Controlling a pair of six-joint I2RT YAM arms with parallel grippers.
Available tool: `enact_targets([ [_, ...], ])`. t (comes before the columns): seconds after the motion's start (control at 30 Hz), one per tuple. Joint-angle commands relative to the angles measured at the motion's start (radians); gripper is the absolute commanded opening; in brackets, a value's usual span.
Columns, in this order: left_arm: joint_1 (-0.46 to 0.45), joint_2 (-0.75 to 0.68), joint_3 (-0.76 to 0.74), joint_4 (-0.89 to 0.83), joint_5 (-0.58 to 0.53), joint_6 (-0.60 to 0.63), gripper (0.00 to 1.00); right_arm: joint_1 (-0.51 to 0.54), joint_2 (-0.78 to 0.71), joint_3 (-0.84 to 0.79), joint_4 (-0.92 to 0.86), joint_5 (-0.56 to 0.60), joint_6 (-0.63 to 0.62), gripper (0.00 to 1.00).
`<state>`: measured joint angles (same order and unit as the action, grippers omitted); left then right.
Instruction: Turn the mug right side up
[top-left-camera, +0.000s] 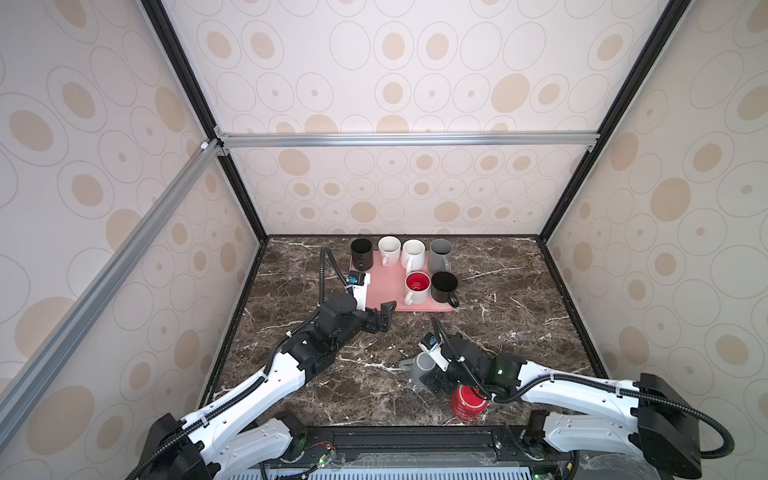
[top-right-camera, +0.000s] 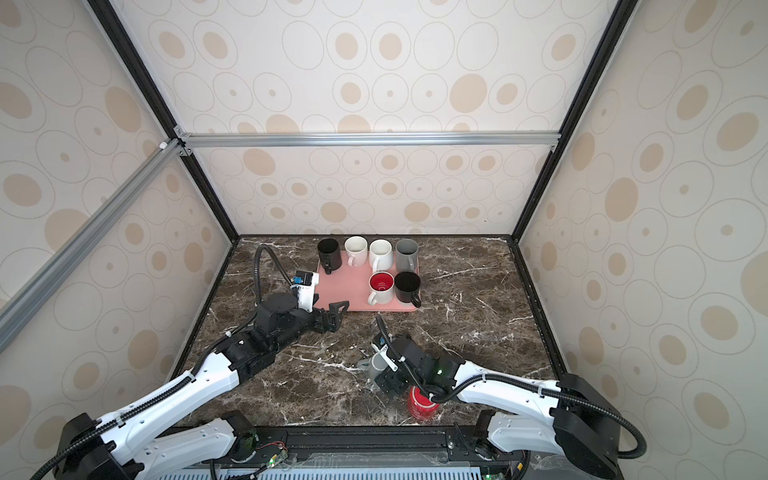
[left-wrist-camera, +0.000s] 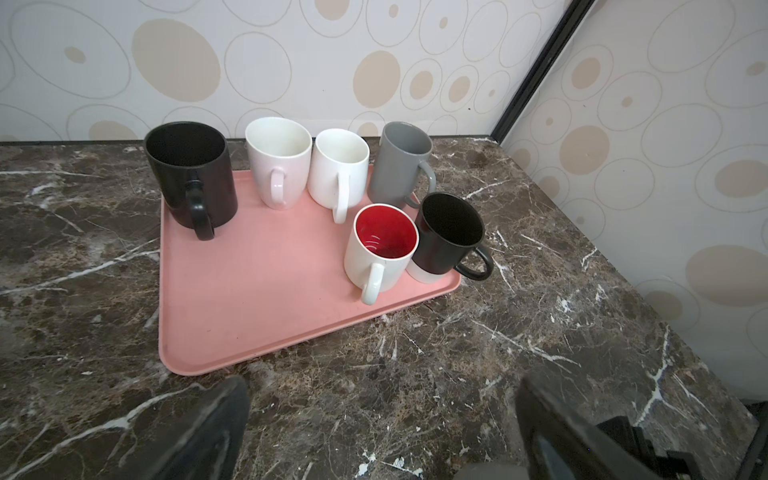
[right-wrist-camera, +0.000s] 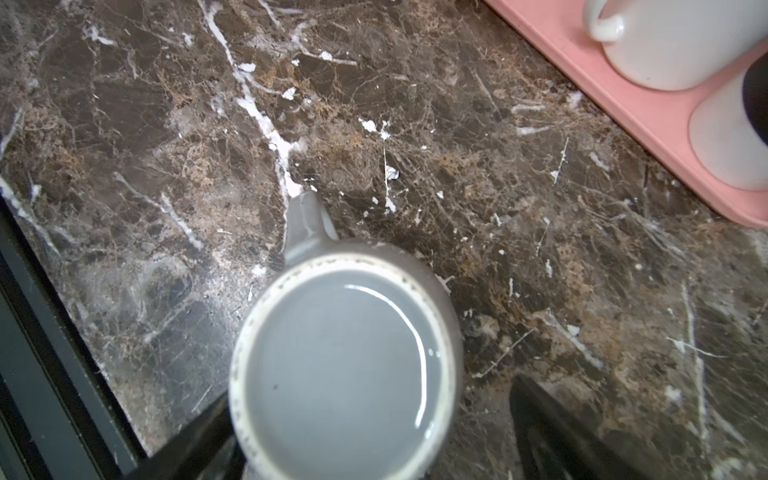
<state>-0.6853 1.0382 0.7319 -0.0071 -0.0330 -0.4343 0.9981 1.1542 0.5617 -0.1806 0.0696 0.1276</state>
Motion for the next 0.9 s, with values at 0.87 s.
enact_targets([
  [0.87,-0.003,0.047,-0.161,0.103,0.105,-0.097,0.95,-0.145,0.099,0.056,0.245,-0.227,-0.084,0.99],
])
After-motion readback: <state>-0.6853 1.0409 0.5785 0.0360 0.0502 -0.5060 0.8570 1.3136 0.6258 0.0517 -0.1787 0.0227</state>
